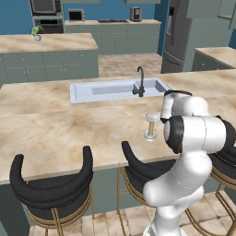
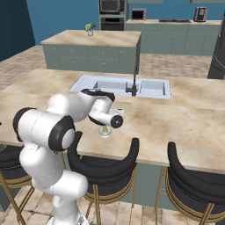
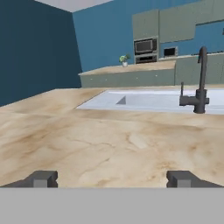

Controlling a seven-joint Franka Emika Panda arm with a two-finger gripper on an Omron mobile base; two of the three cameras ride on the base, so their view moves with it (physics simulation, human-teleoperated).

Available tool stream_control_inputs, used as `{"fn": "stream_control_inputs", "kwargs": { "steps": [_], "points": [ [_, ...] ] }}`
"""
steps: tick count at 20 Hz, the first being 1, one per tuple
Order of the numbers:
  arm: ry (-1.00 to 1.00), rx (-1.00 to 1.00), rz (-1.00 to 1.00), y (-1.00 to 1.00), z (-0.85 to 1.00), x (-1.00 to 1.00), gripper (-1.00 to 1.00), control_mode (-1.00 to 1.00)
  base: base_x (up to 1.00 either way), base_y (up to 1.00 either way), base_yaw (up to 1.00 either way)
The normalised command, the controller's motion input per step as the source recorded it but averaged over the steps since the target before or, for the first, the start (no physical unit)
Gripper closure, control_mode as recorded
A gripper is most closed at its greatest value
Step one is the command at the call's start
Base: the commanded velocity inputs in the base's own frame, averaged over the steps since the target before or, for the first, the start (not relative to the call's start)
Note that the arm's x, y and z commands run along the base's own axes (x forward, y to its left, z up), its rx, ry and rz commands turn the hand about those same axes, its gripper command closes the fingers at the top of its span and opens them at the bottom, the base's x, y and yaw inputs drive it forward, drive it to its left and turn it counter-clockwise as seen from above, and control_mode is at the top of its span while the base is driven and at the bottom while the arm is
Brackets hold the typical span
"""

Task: Get the candle and the beer from the cabinet and move them to the dining counter.

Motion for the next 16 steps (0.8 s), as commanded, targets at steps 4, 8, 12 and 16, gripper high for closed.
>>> {"fn": "stream_control_inputs", "kwargs": {
  "steps": [4, 8, 12, 16],
  "points": [
    [0.07, -0.05, -0.14, 0.00, 0.86, 0.00, -1.00, -1.00, 0.00, 0.00, 0.00],
    [0.14, -0.05, -0.17, 0.00, 0.98, -0.02, -1.00, -1.00, 0.00, 0.00, 0.00],
    [0.17, -0.05, -0.20, 0.00, 1.00, -0.05, -1.00, -1.00, 0.00, 0.00, 0.00],
    [0.19, -0.04, -0.19, 0.00, 1.00, -0.21, -1.00, -1.00, 0.00, 0.00, 0.00]
  ]
}}
